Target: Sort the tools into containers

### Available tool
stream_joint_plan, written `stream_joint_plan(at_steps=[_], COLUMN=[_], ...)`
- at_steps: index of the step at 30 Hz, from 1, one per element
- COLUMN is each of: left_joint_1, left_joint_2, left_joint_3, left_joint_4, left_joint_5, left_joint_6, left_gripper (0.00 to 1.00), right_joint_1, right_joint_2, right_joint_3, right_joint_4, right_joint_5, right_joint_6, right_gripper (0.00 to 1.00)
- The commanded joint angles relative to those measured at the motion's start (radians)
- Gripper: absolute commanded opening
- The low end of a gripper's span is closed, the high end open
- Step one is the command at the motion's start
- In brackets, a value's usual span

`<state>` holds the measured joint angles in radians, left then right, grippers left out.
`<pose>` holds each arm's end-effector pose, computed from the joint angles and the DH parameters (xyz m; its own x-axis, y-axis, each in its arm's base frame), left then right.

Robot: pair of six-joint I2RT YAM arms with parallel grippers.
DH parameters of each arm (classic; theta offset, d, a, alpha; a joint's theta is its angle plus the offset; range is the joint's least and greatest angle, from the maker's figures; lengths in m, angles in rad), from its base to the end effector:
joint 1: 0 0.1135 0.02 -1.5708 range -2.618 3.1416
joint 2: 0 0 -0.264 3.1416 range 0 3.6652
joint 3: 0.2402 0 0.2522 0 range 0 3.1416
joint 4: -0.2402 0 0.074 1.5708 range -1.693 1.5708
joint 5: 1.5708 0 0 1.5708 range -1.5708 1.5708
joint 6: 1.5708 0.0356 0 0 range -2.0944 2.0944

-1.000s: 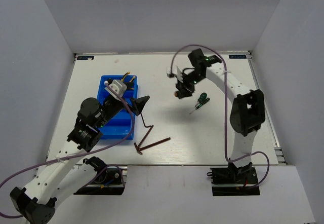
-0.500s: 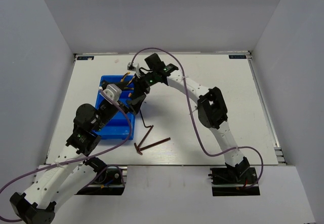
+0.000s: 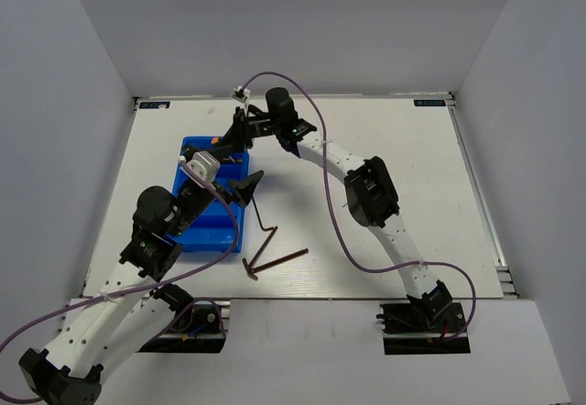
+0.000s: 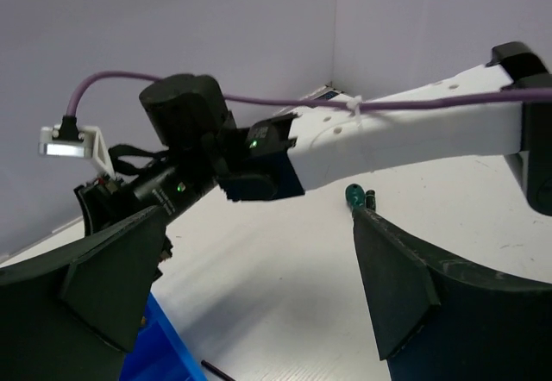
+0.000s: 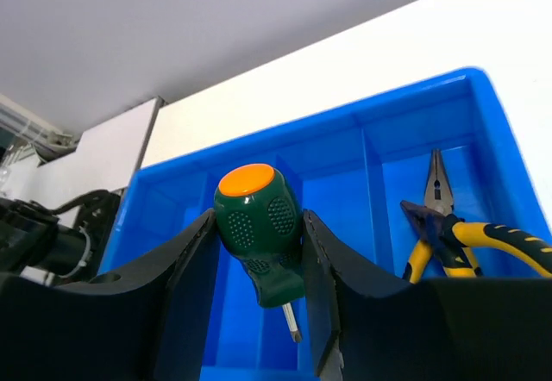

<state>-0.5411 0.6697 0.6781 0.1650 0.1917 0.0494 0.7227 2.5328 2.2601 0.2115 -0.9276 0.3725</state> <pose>0.1377 -0.0907 0.3582 0.1806 -0.0520 -0.9822 0.6584 0.7483 0.0815 0.4190 0.4075 0.2504 -0.4051 -0.0662 -0.9119 -0.9107 -0.0583 0.4088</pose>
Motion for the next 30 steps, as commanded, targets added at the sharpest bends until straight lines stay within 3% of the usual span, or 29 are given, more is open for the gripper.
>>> stream_joint_plan(at_steps=[1, 6, 12, 16, 21, 22, 23, 27, 29, 30], left_joint_1=[0.006, 0.015, 0.024, 0.024, 0.024, 0.033, 0.033, 0.033, 0.033, 0.033], left_joint_2=[-0.001, 0.008, 0.008, 0.018, 0.018, 0.018, 0.018, 0.018, 0.018, 0.018], left_joint_3=[0.005, 0.005, 0.005, 0.014, 0.014, 0.014, 0.014, 0.014, 0.014, 0.014], left_joint_4=[0.002, 0.002, 0.002, 0.002, -0.007, -0.007, -0.007, -0.007, -0.007, -0.007], left_joint_5=[0.031, 0.04, 0.051, 0.06, 0.069, 0.069, 0.069, 0.078, 0.078, 0.078], left_joint_6=[0.007, 0.007, 0.007, 0.007, 0.007, 0.007, 0.007, 0.007, 0.007, 0.007], left_gripper=[1.0, 1.0, 1.0, 1.0, 1.0, 1.0, 1.0, 1.0, 1.0, 1.0], right_joint_1=[0.021, 0.052, 0.057, 0.066, 0.066, 0.066, 0.067, 0.07, 0.07, 0.073], right_joint_2=[0.052, 0.044, 0.047, 0.034, 0.031, 0.027, 0.02, 0.003, -0.011, -0.015], right_joint_3=[0.041, -0.005, -0.022, -0.043, -0.05, -0.048, -0.048, -0.066, -0.062, -0.063], right_joint_4=[0.193, 0.183, 0.099, -0.01, -0.058, -0.064, -0.069, -0.075, -0.077, -0.078], right_joint_5=[-0.027, -0.031, -0.028, -0.028, 0.006, 0.009, 0.018, 0.023, 0.023, 0.027], right_joint_6=[0.069, -0.119, -0.225, -0.368, -0.46, -0.466, -0.48, -0.491, -0.486, -0.483], right_gripper=[0.0, 0.0, 0.0, 0.15, 0.19, 0.22, 0.34, 0.62, 0.81, 0.82])
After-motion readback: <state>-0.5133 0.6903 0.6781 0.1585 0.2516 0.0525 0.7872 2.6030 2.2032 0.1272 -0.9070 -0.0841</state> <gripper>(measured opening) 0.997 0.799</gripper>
